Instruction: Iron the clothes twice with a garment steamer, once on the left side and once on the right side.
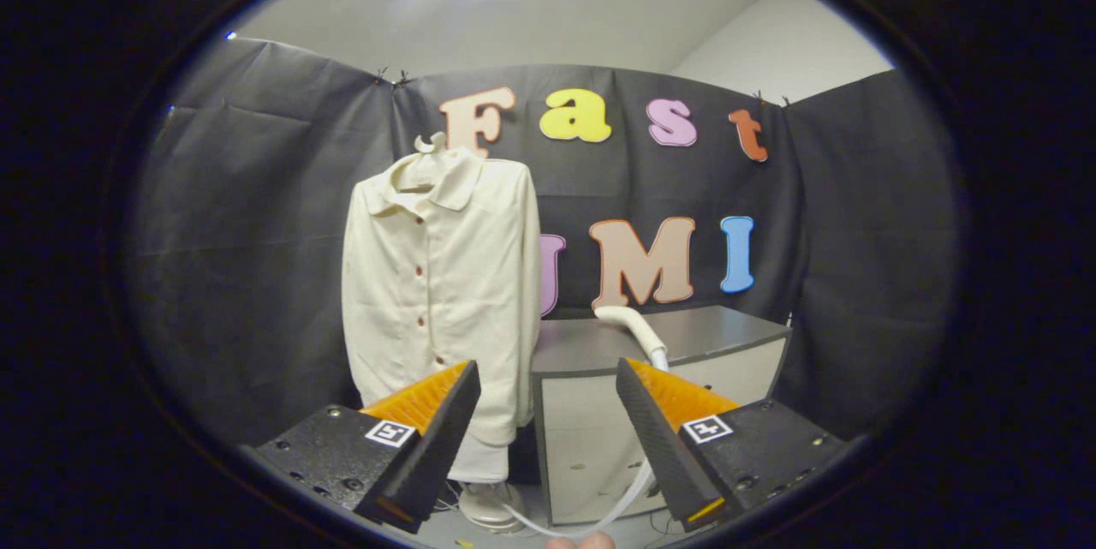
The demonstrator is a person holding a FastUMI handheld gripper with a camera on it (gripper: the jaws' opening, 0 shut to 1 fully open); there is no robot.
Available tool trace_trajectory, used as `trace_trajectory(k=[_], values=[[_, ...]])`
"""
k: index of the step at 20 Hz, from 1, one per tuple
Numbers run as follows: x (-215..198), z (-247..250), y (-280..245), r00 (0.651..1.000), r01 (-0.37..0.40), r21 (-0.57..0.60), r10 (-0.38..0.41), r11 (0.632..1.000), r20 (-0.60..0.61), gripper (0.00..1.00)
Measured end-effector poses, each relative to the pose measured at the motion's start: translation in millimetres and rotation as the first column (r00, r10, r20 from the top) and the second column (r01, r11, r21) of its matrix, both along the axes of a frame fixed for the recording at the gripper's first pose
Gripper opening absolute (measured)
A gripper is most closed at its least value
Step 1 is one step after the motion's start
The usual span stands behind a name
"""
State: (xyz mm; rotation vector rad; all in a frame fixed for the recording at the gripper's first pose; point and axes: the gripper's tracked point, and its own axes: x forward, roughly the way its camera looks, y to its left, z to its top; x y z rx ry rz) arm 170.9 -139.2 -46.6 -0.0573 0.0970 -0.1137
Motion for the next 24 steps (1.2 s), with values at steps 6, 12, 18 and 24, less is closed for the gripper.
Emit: trace_trajectory(k=[6, 12, 18, 24], values=[[103, -21, -89, 0.999, 0.012, -0.02, -0.013, 1.0, -0.034, 0.97], [197, -66, -154, 0.992, 0.015, -0.04, -0.02, 0.999, -0.122, 0.97], [259, -103, -183, 0.974, 0.03, -0.035, -0.037, 0.999, -0.223, 0.87], [300, -136, -194, 0.933, 0.02, -0.048, -0.036, 0.999, -0.358, 0.72]])
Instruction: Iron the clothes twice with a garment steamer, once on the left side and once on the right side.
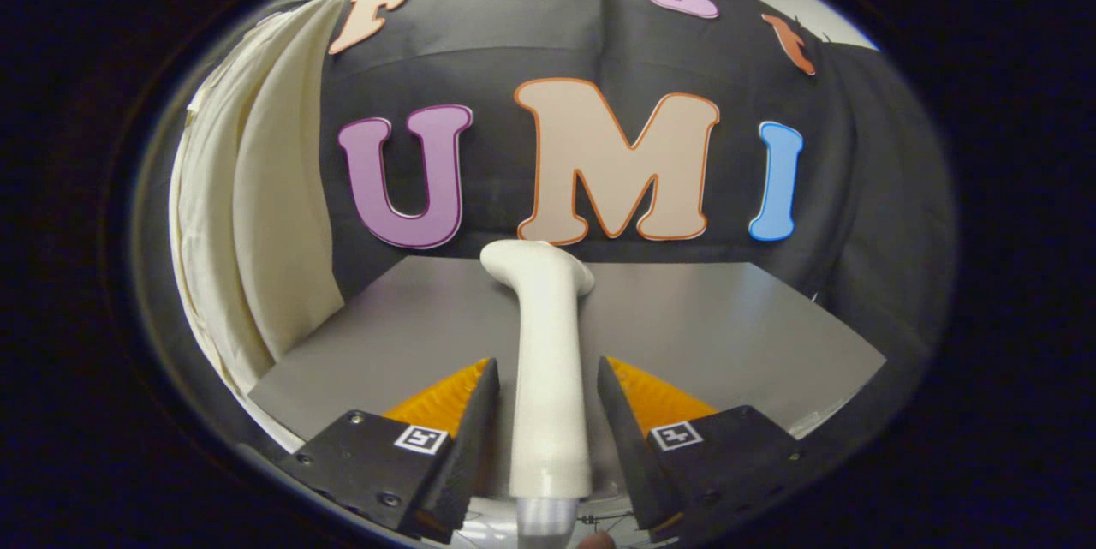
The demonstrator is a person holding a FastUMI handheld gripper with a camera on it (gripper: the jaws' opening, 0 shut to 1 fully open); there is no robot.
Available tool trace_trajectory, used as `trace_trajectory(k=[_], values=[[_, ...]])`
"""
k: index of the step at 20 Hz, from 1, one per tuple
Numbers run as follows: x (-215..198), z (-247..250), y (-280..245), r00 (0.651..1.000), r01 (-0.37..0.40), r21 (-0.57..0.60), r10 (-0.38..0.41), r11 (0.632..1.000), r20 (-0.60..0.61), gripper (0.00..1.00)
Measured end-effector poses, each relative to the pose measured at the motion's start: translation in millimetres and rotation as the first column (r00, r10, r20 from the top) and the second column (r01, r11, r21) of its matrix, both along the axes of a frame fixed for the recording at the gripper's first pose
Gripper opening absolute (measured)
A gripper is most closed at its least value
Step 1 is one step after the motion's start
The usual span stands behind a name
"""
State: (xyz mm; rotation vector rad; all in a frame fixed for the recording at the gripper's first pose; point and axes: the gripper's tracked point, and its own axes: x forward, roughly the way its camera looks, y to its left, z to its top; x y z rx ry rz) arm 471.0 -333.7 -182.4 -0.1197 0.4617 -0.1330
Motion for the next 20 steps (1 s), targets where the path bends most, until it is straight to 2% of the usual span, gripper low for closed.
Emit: trace_trajectory(k=[4, 7, 10, 12, 14, 17, 20], values=[[10, -5, 2, 1.0, -0.001, 0.022, 0.001, 1.0, -0.011, 0.55], [5, 0, -7, 0.999, 0.052, 0.012, -0.052, 0.999, 0.0, 0.43], [6, -4, -7, 0.997, 0.074, 0.003, -0.074, 0.997, -0.019, 0.42], [-2, 6, -7, 0.993, 0.113, 0.082, -0.114, 0.99, 0.009, 0.4], [-14, 17, 4, 0.992, 0.112, 0.141, -0.119, 0.984, 0.042, 0.38], [-36, 30, 25, 0.995, 0.071, 0.15, -0.08, 0.986, 0.053, 0.37], [-63, 60, 56, 0.993, 0.008, 0.161, -0.027, 0.987, 0.115, 0.38]])
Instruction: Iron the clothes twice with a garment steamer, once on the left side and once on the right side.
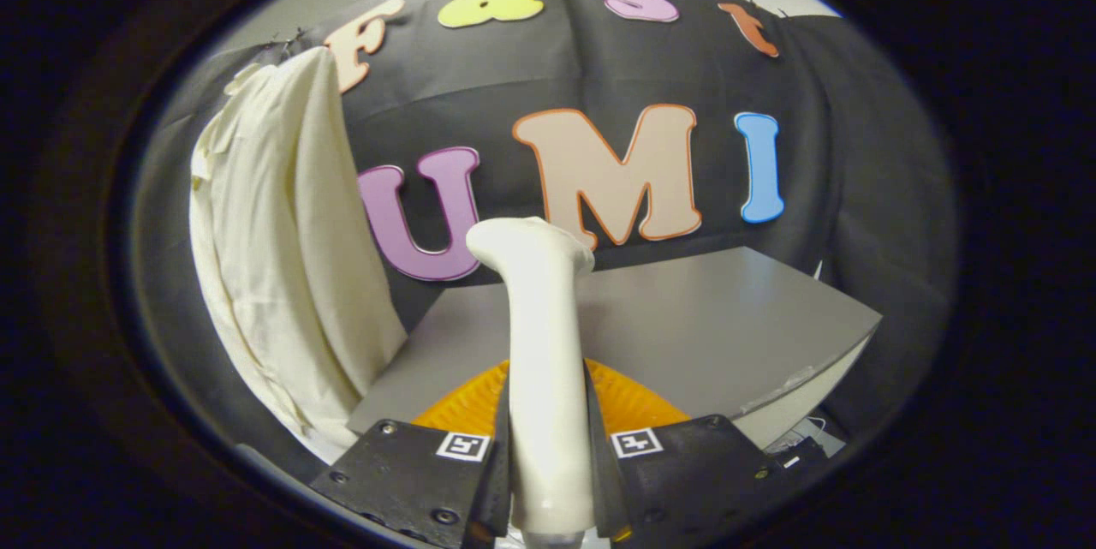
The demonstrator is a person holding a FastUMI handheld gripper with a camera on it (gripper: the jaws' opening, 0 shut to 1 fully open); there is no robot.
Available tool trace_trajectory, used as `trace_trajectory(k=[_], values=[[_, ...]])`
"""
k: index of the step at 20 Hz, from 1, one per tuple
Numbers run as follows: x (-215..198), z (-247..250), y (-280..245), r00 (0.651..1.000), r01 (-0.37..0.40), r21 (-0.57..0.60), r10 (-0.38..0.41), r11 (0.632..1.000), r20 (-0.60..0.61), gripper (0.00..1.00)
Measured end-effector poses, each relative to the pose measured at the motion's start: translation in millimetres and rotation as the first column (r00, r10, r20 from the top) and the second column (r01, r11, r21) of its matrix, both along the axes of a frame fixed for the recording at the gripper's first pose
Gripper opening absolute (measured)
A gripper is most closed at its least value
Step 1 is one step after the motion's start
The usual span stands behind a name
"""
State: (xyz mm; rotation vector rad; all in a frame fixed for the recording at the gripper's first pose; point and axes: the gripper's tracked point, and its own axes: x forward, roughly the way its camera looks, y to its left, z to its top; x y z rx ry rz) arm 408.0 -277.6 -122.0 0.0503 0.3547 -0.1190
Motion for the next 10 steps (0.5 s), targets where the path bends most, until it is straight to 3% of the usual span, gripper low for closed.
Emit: trace_trajectory(k=[6, 10], values=[[-69, 53, 101, 0.992, -0.095, -0.041, 0.098, 0.995, 0.08, 0.37], [-118, 79, 170, 0.99, -0.056, -0.029, 0.059, 0.998, 0.126, 0.37]])
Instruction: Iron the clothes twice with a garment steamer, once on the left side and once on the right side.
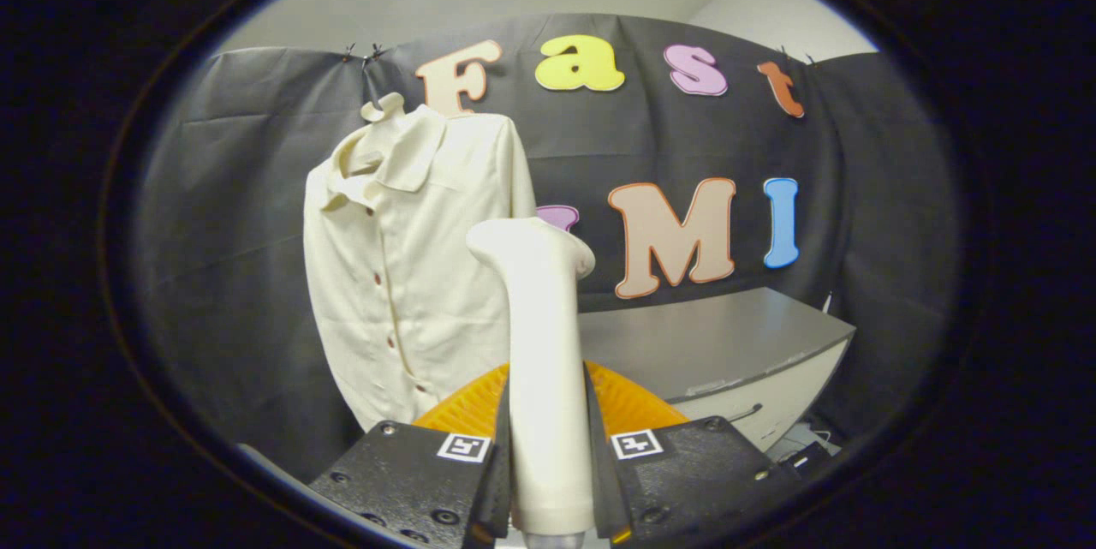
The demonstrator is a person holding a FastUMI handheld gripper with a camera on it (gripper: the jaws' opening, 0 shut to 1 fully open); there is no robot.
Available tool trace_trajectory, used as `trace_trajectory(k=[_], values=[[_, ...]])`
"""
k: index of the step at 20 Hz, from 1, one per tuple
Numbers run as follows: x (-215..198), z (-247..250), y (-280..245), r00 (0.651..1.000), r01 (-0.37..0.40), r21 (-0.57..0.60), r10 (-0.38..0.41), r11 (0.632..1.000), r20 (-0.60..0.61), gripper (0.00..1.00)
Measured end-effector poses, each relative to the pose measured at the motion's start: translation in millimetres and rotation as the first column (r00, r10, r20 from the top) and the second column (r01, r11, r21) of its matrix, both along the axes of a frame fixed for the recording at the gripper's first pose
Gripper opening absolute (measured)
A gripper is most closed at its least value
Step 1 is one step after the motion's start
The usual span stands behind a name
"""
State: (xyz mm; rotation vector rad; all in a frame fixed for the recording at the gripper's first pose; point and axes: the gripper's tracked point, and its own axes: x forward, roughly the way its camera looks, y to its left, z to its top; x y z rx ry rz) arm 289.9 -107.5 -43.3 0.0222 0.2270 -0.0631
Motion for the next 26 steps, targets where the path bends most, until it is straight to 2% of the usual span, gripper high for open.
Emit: trace_trajectory(k=[6, 13, 19, 26], values=[[-61, 23, 110, 0.999, -0.001, -0.003, 0.001, 1.0, 0.048, 0.37], [-76, 19, 185, 1.0, -0.013, 0.045, 0.012, 0.999, 0.023, 0.37], [-50, 14, 231, 0.998, -0.054, 0.068, 0.053, 0.996, 0.018, 0.36], [25, -18, 276, 0.995, -0.101, 0.087, 0.102, 0.991, -0.001, 0.36]])
